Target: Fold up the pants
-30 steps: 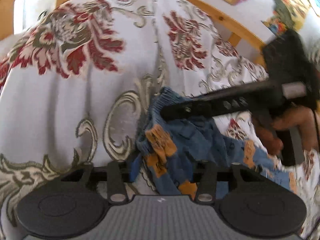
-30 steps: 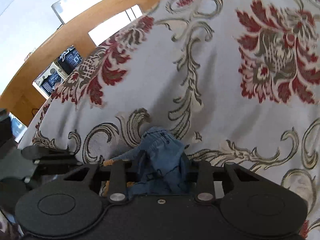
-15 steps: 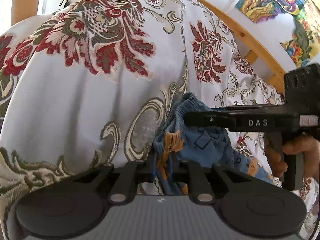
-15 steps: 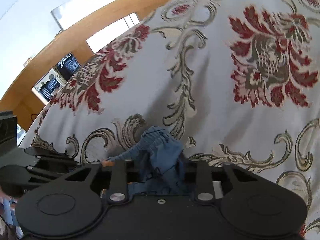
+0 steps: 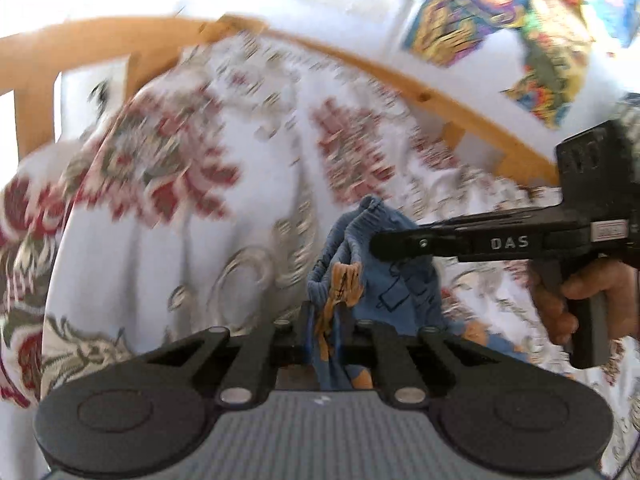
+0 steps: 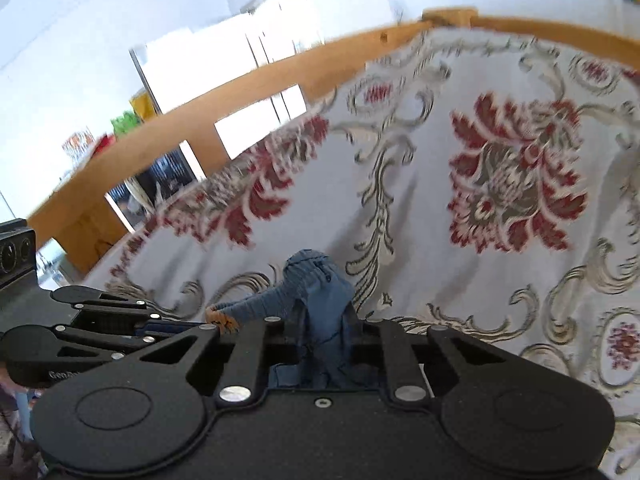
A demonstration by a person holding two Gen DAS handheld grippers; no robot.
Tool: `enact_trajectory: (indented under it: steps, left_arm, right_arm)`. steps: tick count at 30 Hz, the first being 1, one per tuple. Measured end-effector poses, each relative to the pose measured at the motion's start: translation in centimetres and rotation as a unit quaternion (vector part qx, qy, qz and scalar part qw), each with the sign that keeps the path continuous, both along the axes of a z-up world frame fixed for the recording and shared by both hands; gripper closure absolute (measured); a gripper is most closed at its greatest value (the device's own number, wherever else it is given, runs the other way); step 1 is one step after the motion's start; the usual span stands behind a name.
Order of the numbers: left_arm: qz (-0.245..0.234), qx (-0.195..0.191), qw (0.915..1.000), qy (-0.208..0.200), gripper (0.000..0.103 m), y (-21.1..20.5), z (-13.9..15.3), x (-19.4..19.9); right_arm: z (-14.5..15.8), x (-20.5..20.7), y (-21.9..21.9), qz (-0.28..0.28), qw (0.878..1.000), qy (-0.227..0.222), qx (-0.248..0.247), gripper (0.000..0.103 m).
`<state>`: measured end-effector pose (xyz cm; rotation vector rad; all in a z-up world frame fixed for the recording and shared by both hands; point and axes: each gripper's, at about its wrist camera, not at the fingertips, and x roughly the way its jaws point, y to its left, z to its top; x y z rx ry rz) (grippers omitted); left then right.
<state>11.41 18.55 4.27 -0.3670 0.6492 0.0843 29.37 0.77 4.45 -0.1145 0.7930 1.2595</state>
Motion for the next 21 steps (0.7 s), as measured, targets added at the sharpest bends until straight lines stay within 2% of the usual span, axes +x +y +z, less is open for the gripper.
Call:
enact_trajectory:
  steps: [5, 6, 8, 9, 12, 13, 15, 18, 21]
  left_arm:
    - [-0.062, 0.007, 0.9964, -0.057, 0.097, -3.0, 3.2, -0.8]
    - [-0.074, 0.015, 0.9951, -0.064, 0.098, -4.0, 3.7, -0.7]
    - [-0.095, 0.033, 0.9922, -0.073, 0.099, -5.7, 4.2, -0.6]
    - [-0.103, 0.041, 0.9910, -0.075, 0.101, -6.4, 4.2, -0.5]
    - [-0.112, 0.053, 0.9902, -0.065, 0.103, -7.5, 3.6, -0.4]
    - [-0.111, 0.051, 0.9907, -0.060, 0.103, -7.5, 3.3, -0.3]
    - [-0.110, 0.052, 0.9913, -0.049, 0.103, -7.2, 2.6, -0.3]
    - [-0.100, 0.060, 0.9926, -0.032, 0.103, -6.3, 1.7, -0.8]
    - [-0.057, 0.051, 0.9971, -0.005, 0.103, -4.3, 0.4, -1.8]
  right_arm:
    - [1.8, -0.6, -5.2, -0.040, 0.998, -0.001, 0.038, 0.084]
    - [1.9, -0.9, -6.3, -0.054, 0.998, 0.001, 0.038, 0.078]
    - [1.6, -1.5, -8.2, -0.106, 0.994, 0.001, 0.027, 0.050]
    - [1.3, -2.1, -9.1, -0.142, 0.989, 0.000, 0.026, 0.027]
    - [-0.3, -4.5, -11.6, -0.221, 0.975, 0.009, 0.034, 0.030]
    - [-1.2, -5.6, -12.0, -0.237, 0.971, 0.016, 0.036, 0.035]
    - [-2.8, -7.0, -12.1, -0.247, 0.967, 0.043, 0.037, 0.044]
    - [-5.1, -7.7, -10.8, -0.250, 0.963, 0.094, 0.028, 0.044]
    - [-6.1, -7.4, -8.7, -0.237, 0.964, 0.119, 0.016, 0.044]
